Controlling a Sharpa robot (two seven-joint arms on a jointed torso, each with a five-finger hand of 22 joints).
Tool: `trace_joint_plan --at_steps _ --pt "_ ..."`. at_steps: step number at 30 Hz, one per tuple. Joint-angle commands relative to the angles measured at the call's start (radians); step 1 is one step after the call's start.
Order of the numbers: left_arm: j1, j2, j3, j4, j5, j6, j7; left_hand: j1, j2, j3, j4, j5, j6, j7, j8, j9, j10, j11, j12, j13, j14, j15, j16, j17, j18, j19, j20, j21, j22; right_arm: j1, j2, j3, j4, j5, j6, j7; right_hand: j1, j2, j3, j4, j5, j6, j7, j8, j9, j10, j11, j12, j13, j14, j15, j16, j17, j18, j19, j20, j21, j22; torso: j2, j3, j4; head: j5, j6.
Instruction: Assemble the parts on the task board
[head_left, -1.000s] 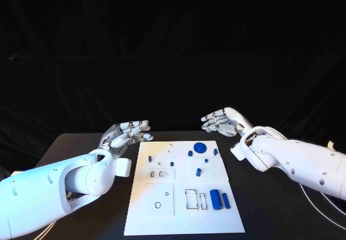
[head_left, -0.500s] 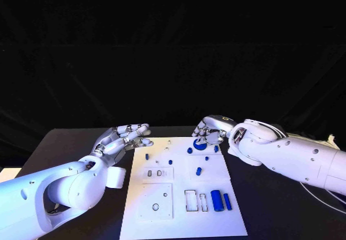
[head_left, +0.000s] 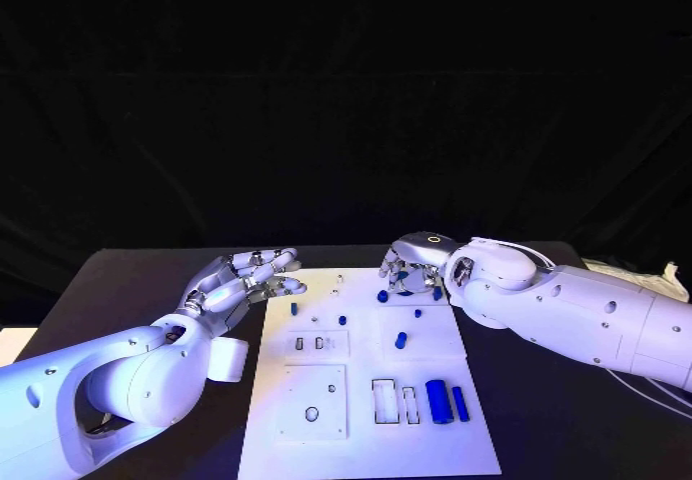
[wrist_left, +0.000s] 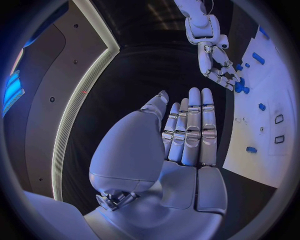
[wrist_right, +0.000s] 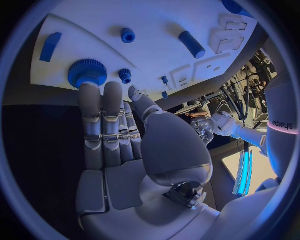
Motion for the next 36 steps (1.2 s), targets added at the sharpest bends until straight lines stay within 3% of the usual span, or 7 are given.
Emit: trace_joint_plan --at_steps 1,6,12,21,28,36 --pt "0.002 0.001 0.001 0.002 -0.005 0.006 -0.002 -0.013 0.001 0.002 -0.004 -0.004 -0.001 0.005 -0.005 -0.001 0.002 0.007 -0.005 0.000 -0.010 0.000 -0.007 0.001 -0.001 -0.007 0.002 -0.007 -0.001 0.002 0.004 0.001 0.001 -0.055 0.047 -0.020 -0.010 -0.005 0.026 0.008 -0.003 -0.005 0.003 -0.005 0.001 -0.005 -0.002 -0.002 0.001 0.049 0.003 0.128 0.127 -0.025 0.022 0.002 0.106 0.132 0.010 -0.0003 0.0028 -0.001 0.000" --pt "0.002 -0.002 0.001 0.002 -0.005 0.005 -0.004 -0.013 0.001 0.002 -0.004 -0.004 -0.001 0.005 -0.005 -0.001 0.002 0.007 -0.006 0.000 -0.010 0.000 -0.008 0.001 -0.001 -0.007 0.002 -0.007 -0.001 0.002 0.008 0.001 0.003 -0.064 0.062 -0.018 -0.014 -0.027 0.073 0.026 -0.002 0.003 0.003 -0.005 0.002 0.002 0.001 -0.002 0.001 0.051 0.007 0.314 0.313 -0.050 0.048 0.009 0.255 0.323 0.014 0.0001 0.0033 -0.002 0.003" --pt "0.002 -0.004 0.001 0.002 -0.005 0.005 -0.008 -0.013 0.001 0.003 -0.005 -0.004 -0.002 0.006 -0.006 -0.001 0.001 0.007 -0.006 0.000 -0.010 0.000 -0.009 0.002 0.000 -0.007 0.002 -0.008 -0.001 0.003 0.014 0.001 -0.004 -0.069 0.075 -0.019 -0.015 -0.048 0.109 0.048 -0.004 0.003 0.005 -0.006 0.002 0.000 0.001 -0.001 0.001 0.047 0.010 0.399 0.396 -0.060 0.053 0.013 0.322 0.408 0.017 -0.0006 0.0053 -0.003 0.001" --pt "0.002 -0.007 0.001 0.005 -0.005 0.006 -0.012 -0.013 0.002 0.003 -0.005 -0.004 -0.003 0.006 -0.007 -0.001 0.000 0.008 -0.007 0.000 -0.011 0.001 -0.009 0.002 0.000 -0.008 0.003 -0.008 -0.002 0.002 0.030 0.000 -0.024 -0.075 0.089 -0.019 -0.016 -0.060 0.127 0.066 -0.008 0.003 0.006 -0.006 0.002 -0.004 0.004 -0.003 0.000 0.046 0.010 0.441 0.437 -0.065 0.057 0.015 0.353 0.449 0.024 0.0006 0.0072 0.000 0.001" --pt "0.002 -0.007 0.001 0.005 -0.005 0.006 -0.015 -0.013 0.002 0.003 -0.005 -0.004 -0.003 0.006 -0.008 -0.001 0.000 0.008 -0.008 0.000 -0.011 0.001 -0.010 0.003 0.000 -0.008 0.003 -0.008 -0.002 0.000 0.041 0.000 -0.036 -0.081 0.101 -0.017 -0.016 -0.061 0.135 0.073 -0.009 0.004 0.006 -0.005 0.002 -0.005 0.004 -0.002 0.000 0.046 0.010 0.454 0.451 -0.066 0.058 0.015 0.362 0.462 0.029 -0.0003 0.0090 0.003 -0.006" --pt "0.002 -0.006 0.001 0.001 -0.005 0.003 -0.020 -0.013 0.002 0.003 -0.005 -0.004 -0.003 0.006 -0.008 -0.001 0.000 0.008 -0.008 0.000 -0.011 0.001 -0.010 0.003 0.000 -0.008 0.003 -0.008 -0.002 -0.002 0.044 0.000 -0.036 -0.082 0.112 -0.015 -0.013 -0.061 0.148 0.085 -0.012 0.012 0.004 -0.003 0.004 0.003 0.002 -0.001 0.001 0.045 0.009 0.471 0.466 -0.068 0.060 0.015 0.374 0.478 0.033 -0.0006 0.0077 0.003 -0.007"
